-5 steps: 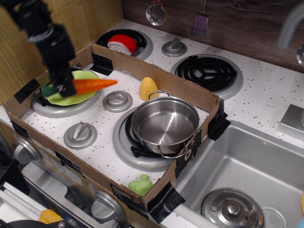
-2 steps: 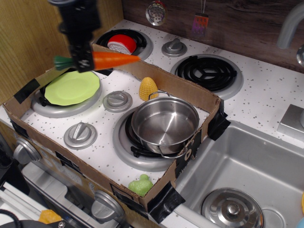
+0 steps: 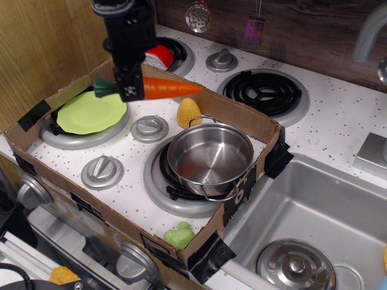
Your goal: Take carrot off plate
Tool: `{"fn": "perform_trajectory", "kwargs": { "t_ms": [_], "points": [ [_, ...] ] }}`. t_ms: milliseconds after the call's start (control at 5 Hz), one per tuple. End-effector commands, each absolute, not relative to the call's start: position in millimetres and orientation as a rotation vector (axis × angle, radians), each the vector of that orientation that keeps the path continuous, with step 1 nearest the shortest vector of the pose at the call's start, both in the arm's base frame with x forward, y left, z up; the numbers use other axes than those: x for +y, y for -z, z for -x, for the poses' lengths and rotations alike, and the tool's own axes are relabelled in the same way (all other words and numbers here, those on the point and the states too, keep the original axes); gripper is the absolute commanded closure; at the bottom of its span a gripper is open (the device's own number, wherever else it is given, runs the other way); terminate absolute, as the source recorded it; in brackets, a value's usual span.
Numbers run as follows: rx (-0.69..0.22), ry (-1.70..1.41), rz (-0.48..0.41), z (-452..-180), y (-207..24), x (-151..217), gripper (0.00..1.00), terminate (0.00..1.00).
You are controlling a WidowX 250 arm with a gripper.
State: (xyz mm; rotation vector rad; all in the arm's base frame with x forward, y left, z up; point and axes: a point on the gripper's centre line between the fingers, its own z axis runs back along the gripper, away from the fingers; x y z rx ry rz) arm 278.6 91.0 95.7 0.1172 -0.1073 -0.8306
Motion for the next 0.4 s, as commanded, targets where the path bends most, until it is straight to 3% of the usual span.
{"fn": "perform_trajectory", "kwargs": {
  "t_ms": [0, 200],
  "points": [
    [-0.135, 0.736, -0.137, -288.3, -112.9, 38.1, 1.0, 0.0],
    [-0.163, 0.672, -0.125, -278.5, -109.6, 19.7, 1.0, 0.0]
  ]
}}
